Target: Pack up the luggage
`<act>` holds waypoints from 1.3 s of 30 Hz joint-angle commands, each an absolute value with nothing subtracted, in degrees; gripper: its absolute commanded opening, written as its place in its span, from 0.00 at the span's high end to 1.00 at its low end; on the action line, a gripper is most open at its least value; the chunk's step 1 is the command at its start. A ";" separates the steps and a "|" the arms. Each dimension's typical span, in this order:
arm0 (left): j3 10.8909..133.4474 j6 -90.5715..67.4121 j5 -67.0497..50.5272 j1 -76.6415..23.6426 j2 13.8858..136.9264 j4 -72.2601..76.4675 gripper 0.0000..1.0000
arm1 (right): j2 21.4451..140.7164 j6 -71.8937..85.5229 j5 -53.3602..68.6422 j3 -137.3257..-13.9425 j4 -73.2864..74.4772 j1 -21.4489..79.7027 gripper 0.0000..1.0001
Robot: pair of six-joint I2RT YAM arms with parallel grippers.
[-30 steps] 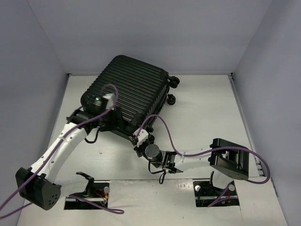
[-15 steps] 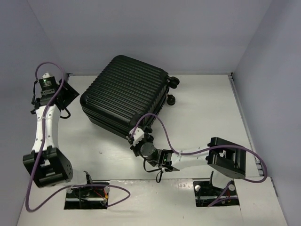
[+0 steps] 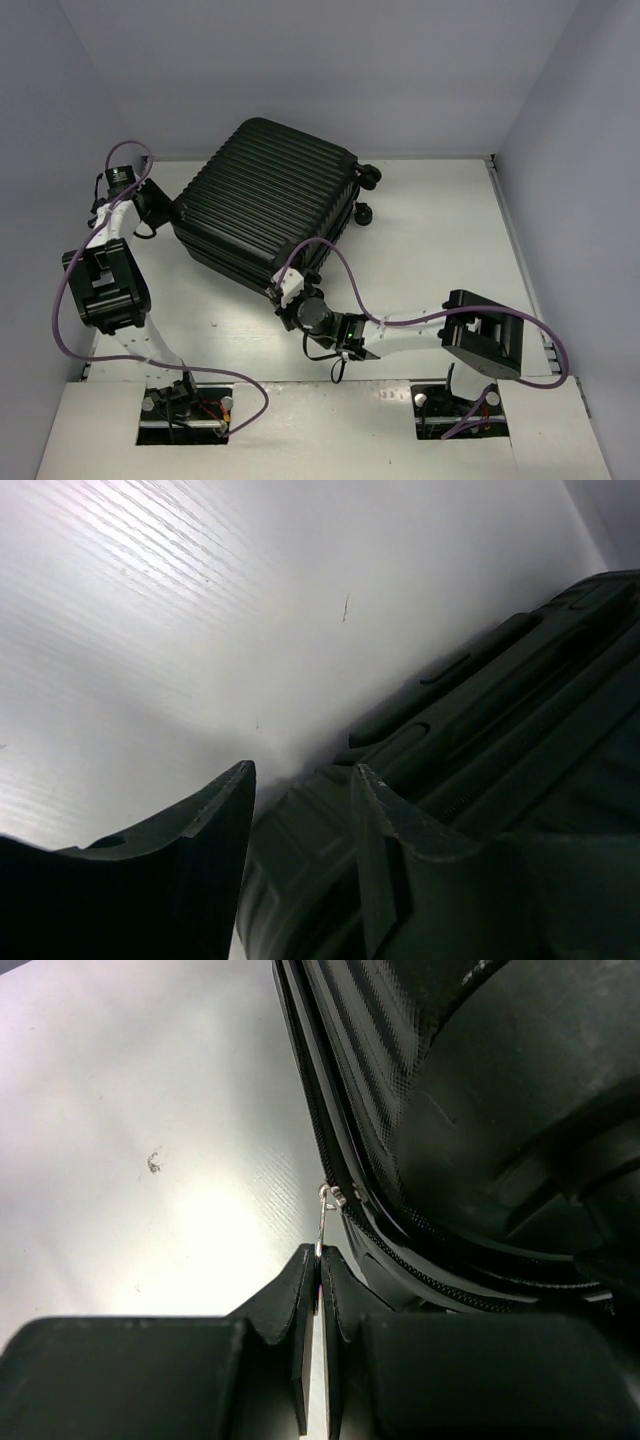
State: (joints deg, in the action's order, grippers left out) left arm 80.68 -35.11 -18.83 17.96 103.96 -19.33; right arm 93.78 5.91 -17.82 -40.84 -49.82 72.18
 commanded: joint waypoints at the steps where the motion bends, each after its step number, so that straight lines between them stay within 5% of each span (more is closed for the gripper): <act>1: 79.02 -33.14 -23.55 14.34 101.87 -13.89 0.64 | 93.52 6.24 -13.09 -44.65 -53.79 72.77 1.00; 20: 42.98 -53.17 -17.31 -18.27 70.85 -4.49 0.70 | 86.23 6.50 -18.37 -42.37 -47.12 72.25 1.00; 30: 49.91 -43.43 -16.71 -24.17 66.45 -17.83 0.70 | 75.07 11.77 -23.64 -34.55 -39.29 72.33 1.00; 39: 62.63 -36.84 -23.46 -11.61 82.40 -12.49 0.70 | 68.91 13.18 -26.63 -32.43 -33.14 72.33 1.00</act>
